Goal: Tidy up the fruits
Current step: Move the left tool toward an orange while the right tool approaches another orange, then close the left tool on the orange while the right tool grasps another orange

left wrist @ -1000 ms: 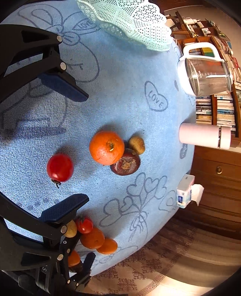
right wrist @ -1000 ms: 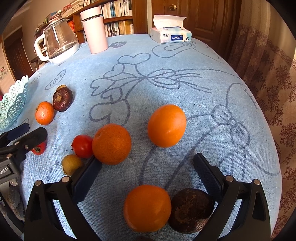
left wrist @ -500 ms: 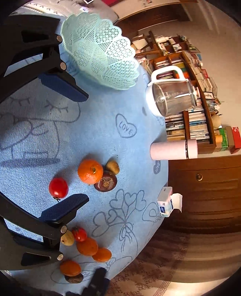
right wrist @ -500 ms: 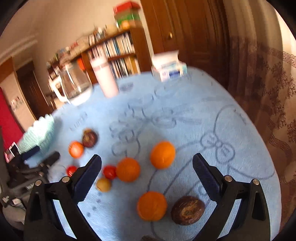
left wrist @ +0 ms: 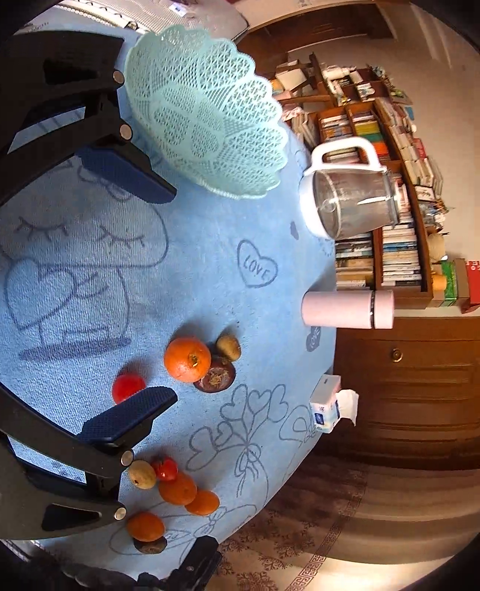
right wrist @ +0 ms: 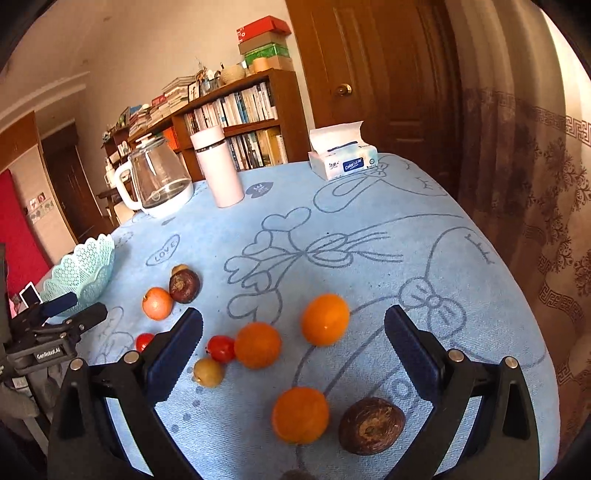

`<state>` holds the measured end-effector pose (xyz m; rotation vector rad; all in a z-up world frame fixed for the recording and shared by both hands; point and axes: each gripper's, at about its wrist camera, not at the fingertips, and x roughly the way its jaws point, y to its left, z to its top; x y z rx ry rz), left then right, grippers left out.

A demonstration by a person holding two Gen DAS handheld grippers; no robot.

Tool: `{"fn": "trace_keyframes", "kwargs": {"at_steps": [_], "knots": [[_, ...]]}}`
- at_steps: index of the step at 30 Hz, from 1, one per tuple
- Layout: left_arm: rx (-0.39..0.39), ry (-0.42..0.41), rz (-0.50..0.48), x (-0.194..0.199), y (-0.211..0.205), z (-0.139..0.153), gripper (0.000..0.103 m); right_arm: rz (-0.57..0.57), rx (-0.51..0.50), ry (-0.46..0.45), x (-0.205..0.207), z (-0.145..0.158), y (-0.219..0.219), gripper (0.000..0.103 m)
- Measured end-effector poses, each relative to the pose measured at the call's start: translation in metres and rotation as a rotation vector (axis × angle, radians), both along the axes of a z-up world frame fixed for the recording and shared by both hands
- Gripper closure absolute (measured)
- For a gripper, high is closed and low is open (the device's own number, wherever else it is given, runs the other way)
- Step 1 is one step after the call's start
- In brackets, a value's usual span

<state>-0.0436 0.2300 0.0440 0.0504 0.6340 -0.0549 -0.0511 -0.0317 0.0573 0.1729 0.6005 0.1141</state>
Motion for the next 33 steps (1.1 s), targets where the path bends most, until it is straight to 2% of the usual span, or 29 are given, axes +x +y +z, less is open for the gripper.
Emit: {"fn": "trace_keyframes", "kwargs": {"at_steps": [6,10,15,17,18,21,23,24,26,33], "knots": [[-0.004,0.090,-0.096,0.030,-0.022,-0.013,0.004,0.029,-0.003,0.029,0.003,-0.005,0.002,0.005],[-0.007,0.144,-0.151,0.048,-0.034,-0.022,0.014,0.024,0.020,0.066,0.006,-0.011,-0.003,0.005],[-0.021,0.207,-0.174,0.066,-0.037,-0.036,0.028,0.022,0.055,0.104,0.014,-0.016,-0.008,0.006],[-0.028,0.230,-0.181,0.069,-0.038,-0.040,0.029,0.011,0.074,0.117,0.018,-0.016,-0.012,0.007],[-0.027,0.227,-0.183,0.069,-0.038,-0.040,0.030,0.006,0.081,0.122,0.021,-0.016,-0.013,0.007],[-0.036,0.221,-0.192,0.069,-0.037,-0.038,0.046,-0.007,0.106,0.158,0.032,-0.018,-0.017,0.010],[-0.045,0.218,-0.189,0.069,-0.035,-0.037,0.052,-0.011,0.119,0.183,0.041,-0.021,-0.018,0.018],[-0.055,0.216,-0.191,0.069,-0.033,-0.036,0.057,-0.010,0.121,0.195,0.045,-0.022,-0.017,0.019],[-0.075,0.212,-0.197,0.068,-0.031,-0.034,0.062,-0.015,0.111,0.216,0.052,-0.024,-0.013,0.023],[-0.088,0.186,-0.206,0.063,-0.029,-0.032,0.063,-0.052,0.052,0.301,0.072,-0.038,-0.004,0.036]]}}
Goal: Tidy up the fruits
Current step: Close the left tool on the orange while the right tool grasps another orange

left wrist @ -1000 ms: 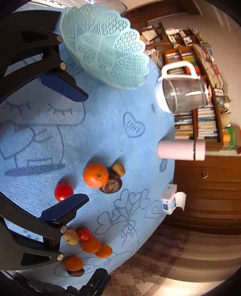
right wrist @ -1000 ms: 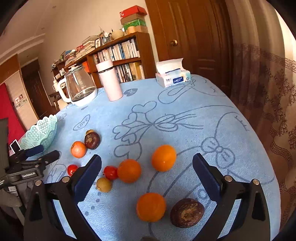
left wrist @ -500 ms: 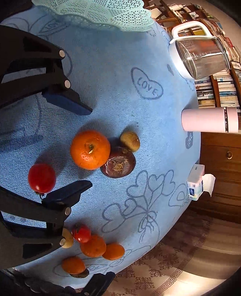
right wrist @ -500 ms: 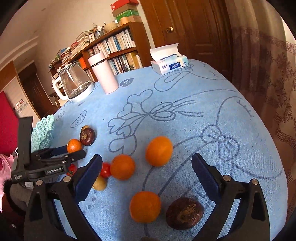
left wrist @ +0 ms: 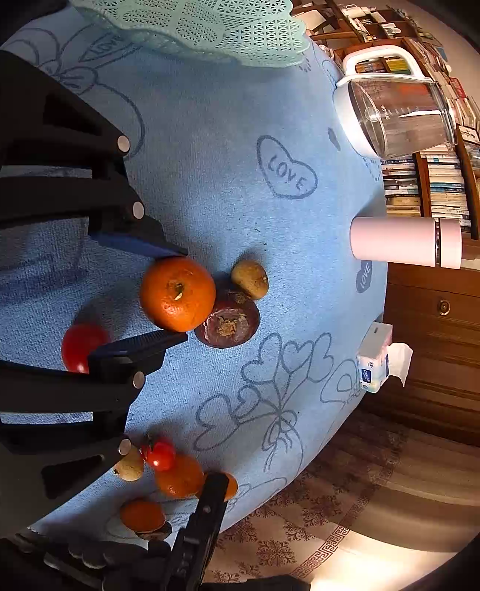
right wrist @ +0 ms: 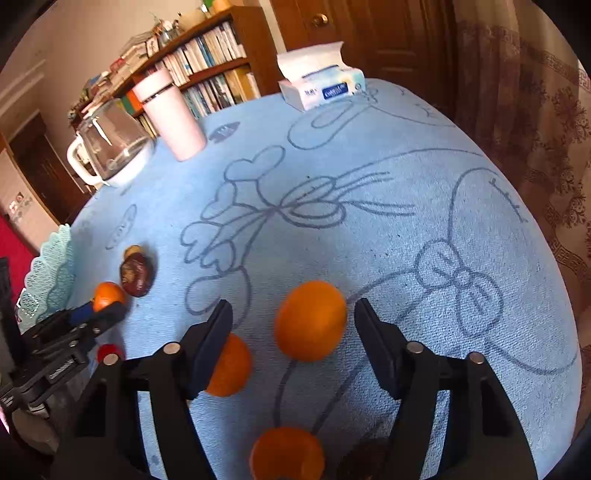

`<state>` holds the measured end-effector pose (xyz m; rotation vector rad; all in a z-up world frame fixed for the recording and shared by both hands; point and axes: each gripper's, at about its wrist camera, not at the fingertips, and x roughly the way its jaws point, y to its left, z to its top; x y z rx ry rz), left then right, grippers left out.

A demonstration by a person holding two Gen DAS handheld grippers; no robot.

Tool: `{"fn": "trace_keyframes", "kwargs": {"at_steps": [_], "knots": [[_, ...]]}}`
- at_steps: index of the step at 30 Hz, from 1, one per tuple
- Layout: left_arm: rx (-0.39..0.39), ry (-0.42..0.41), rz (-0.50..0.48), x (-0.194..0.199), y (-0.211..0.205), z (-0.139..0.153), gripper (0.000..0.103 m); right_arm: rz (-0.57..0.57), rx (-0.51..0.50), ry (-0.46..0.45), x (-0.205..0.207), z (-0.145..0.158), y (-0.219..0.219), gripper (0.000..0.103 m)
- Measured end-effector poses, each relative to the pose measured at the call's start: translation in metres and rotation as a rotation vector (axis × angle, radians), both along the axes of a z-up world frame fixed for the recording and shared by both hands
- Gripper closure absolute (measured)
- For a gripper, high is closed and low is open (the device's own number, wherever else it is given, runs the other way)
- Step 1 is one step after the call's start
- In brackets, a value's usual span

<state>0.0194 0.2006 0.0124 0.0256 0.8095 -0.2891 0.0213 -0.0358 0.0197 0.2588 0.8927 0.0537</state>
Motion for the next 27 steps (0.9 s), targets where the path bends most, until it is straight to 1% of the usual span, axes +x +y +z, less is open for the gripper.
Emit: {"fn": "trace_keyframes", "kwargs": {"at_steps": [5,12,13,18,20,27], "knots": [[-0.024,-0.008,0.007,-0.001,0.005,0.002,0.063,-0.042,-0.013,0.024,0.004,-0.005,-0.005,0.043],[-0.044,-0.022,0.027,-0.002,0.012,0.005,0.063,-0.054,-0.036,0.027,0.002,-0.006,-0.007,0.050],[-0.044,-0.026,0.029,-0.003,0.012,0.006,0.063,-0.059,-0.040,0.028,0.002,-0.006,-0.007,0.053],[-0.046,-0.041,0.045,-0.004,0.014,0.009,0.063,-0.060,-0.034,0.023,-0.002,-0.004,-0.008,0.059],[-0.047,-0.045,0.051,-0.005,0.016,0.011,0.063,-0.056,-0.033,0.020,-0.003,-0.003,-0.006,0.064],[-0.039,-0.093,0.092,-0.010,0.027,0.024,0.063,-0.068,-0.021,-0.002,-0.006,0.005,-0.006,0.064]]}}
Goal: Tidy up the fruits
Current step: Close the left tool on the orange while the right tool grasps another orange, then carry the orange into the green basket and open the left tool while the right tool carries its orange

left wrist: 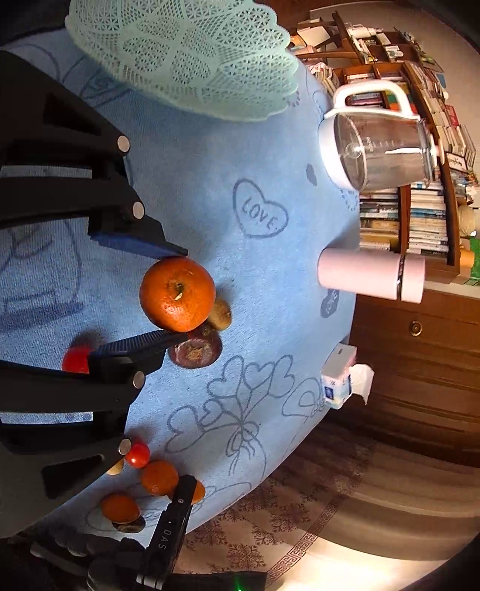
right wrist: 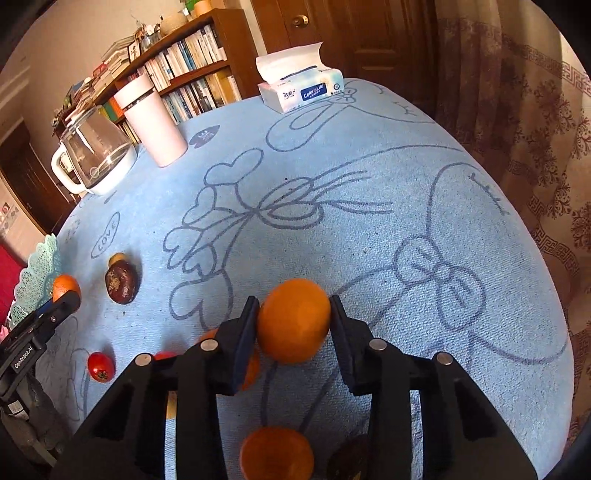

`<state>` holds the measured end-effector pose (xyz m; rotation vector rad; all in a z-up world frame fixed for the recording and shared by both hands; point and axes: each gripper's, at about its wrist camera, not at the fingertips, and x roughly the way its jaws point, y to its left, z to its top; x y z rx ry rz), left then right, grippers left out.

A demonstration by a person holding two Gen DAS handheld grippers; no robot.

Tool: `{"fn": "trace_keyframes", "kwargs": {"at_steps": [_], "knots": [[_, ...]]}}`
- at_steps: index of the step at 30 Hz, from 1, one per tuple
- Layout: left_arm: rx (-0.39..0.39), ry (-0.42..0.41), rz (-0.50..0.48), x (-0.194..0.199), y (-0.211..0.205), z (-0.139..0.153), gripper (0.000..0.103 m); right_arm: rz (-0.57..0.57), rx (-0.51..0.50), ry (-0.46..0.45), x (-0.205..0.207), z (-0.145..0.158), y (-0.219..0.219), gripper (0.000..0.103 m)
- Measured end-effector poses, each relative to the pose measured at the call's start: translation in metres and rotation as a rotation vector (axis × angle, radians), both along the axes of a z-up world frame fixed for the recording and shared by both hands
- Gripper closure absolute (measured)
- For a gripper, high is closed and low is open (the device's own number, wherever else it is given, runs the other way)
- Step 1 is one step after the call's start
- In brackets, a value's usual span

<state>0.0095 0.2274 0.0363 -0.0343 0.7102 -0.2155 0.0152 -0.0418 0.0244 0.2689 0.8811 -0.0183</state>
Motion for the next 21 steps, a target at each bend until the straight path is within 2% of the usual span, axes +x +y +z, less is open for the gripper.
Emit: {"fn": "trace_keyframes", "kwargs": {"at_steps": [10,14,21], "knots": [[0.018,-0.062,0.125,-0.001,0.040,0.029,0.063,0.012,0.001,-0.089,0.000,0.030,0.012,0.064],[0.047,-0.091,0.173,-0.004,0.061,0.038,0.063,0.049,-0.003,-0.109,0.004,0.039,0.028,0.064],[0.065,-0.084,0.289,-0.009,0.108,0.040,0.063,0.148,-0.007,-0.129,0.014,0.050,0.070,0.064]]}}
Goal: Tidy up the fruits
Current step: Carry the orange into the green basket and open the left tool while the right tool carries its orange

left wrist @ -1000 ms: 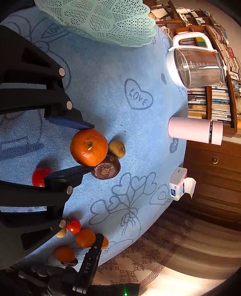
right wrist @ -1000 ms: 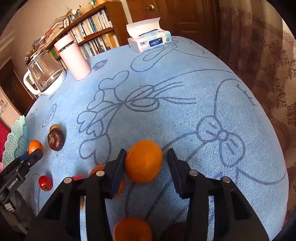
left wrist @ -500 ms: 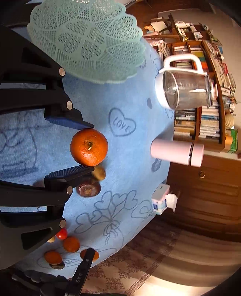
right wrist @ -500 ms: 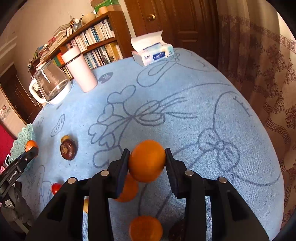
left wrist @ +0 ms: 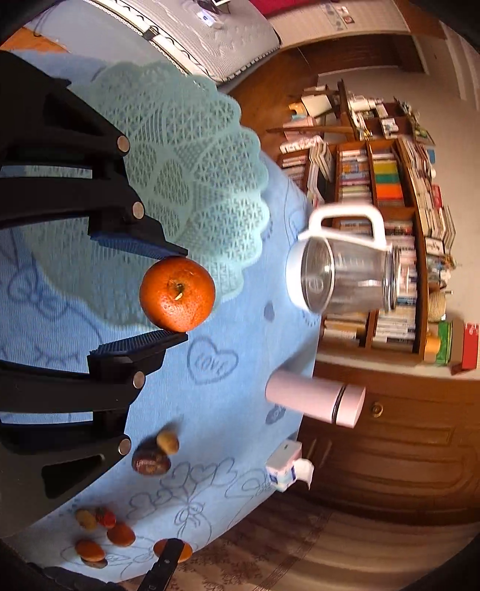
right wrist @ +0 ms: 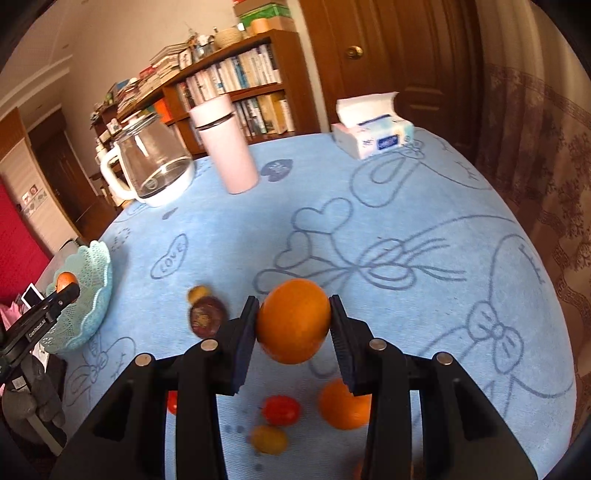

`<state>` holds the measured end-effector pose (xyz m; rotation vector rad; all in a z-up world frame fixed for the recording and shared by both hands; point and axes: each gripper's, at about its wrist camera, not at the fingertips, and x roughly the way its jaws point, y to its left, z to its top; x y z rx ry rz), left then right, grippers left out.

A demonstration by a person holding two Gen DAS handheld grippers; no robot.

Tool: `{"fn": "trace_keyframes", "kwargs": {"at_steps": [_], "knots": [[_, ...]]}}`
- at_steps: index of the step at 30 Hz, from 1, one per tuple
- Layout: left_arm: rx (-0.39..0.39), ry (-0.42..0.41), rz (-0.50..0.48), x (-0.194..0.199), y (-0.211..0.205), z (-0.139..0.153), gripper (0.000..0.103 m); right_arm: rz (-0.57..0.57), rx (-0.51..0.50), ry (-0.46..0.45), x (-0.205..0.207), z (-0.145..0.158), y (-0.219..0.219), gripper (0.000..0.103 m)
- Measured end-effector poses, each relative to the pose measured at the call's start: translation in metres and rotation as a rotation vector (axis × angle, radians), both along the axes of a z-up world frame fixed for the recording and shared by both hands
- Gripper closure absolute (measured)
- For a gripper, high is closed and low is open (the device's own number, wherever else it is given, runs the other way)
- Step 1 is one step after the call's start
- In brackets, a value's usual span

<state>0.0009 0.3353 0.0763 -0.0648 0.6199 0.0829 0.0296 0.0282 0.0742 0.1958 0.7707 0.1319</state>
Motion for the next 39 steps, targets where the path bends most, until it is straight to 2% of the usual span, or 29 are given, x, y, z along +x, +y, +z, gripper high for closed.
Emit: {"fn": "trace_keyframes", "kwargs": {"at_steps": [9,16,18,19,20,27,34,39], "knots": [[0.027,0.013,0.096,-0.012,0.042,-0.003,0.063,0.176,-0.006,-0.011,0.014,0.010,0.075,0.064],[0.045,-0.011,0.138,-0.017,0.059,0.004,0.062,0.304,0.003,-0.001,0.019,0.012,0.132,0.064],[0.034,-0.009,0.150,-0.016,0.064,0.007,0.052,0.340,0.010,0.001,0.019,0.012,0.148,0.064],[0.024,-0.013,0.162,-0.017,0.068,0.008,0.038,0.356,0.013,0.000,0.019,0.013,0.155,0.064],[0.018,-0.022,0.172,-0.018,0.072,0.009,0.032,0.369,0.014,0.000,0.020,0.013,0.160,0.064],[0.005,-0.065,0.227,-0.025,0.087,0.021,0.017,0.462,0.007,-0.003,0.024,0.012,0.201,0.064],[0.006,-0.084,0.249,-0.029,0.091,0.024,0.009,0.542,-0.009,-0.001,0.027,0.008,0.241,0.064],[0.012,-0.083,0.251,-0.028,0.091,0.025,0.004,0.552,-0.032,-0.007,0.032,0.004,0.255,0.064]]}}
